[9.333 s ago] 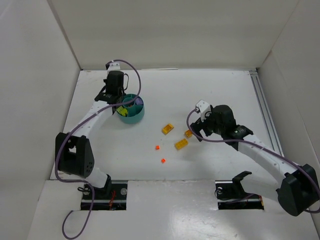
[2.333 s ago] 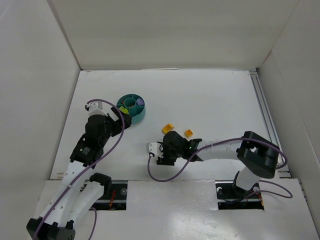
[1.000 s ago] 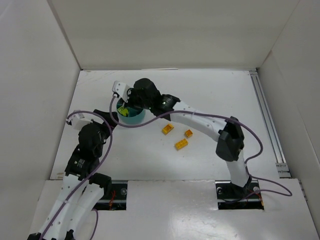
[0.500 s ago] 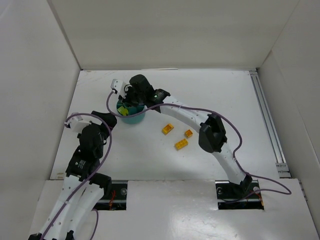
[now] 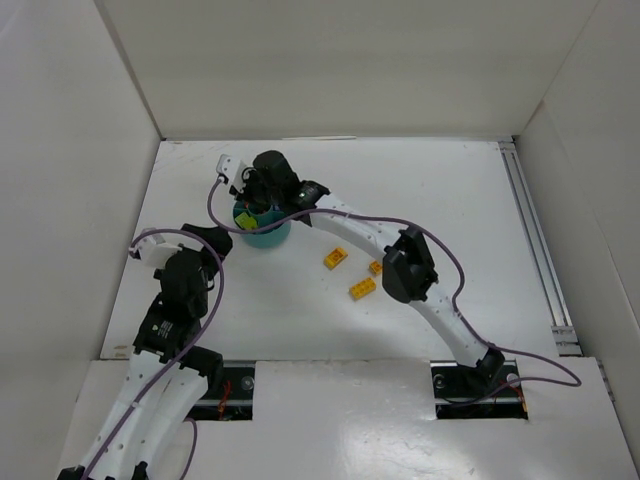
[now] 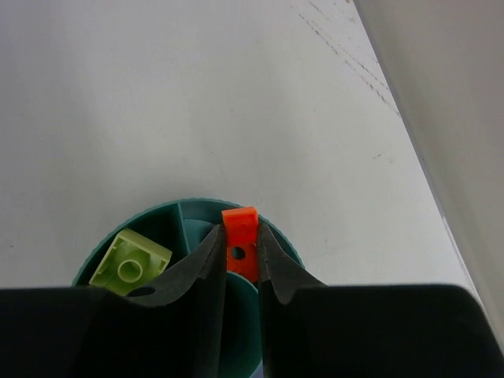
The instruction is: Sort the legos into containers by color
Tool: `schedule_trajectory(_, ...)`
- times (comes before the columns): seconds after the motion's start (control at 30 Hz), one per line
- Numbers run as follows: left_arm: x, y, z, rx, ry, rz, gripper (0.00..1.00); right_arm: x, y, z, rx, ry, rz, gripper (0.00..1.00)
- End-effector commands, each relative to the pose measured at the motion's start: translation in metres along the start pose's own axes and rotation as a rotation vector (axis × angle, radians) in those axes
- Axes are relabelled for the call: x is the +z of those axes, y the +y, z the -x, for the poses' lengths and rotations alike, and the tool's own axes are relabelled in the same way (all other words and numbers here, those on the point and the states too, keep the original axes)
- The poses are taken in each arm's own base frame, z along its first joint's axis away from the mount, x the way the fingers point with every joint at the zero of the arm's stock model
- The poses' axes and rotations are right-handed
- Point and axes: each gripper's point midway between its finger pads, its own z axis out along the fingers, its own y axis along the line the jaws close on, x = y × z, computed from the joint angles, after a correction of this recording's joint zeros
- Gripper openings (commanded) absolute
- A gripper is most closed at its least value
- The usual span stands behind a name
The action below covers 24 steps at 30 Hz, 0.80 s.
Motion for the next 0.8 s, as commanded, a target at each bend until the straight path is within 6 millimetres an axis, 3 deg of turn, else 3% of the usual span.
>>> schedule_trajectory(0.0, 0.002, -0.008, 0.011, -0.026, -0.056, -0.023, 1.00, 0.000, -0.025, 0.031, 0.010, -0.102, -0.082, 0.11)
schedule_trajectory(0.1, 0.005, -0.003, 0.008, -0.016, -0.054, -0.002, 1.00, 0.002, -0.032, 0.021, 0.034, -0.098, -0.088, 0.11)
schedule_trajectory(0.37, 0.009, -0.004, 0.007, -0.006, -0.054, -0.002, 1.00, 0.009, -0.017, 0.011, 0.045, -0.095, -0.027, 0.25)
schedule_trajectory(0.77, 0.010, -0.001, 0.004, 0.004, -0.044, 0.013, 1.00, -0.002, -0.019, 0.034, 0.036, -0.148, -0.008, 0.43)
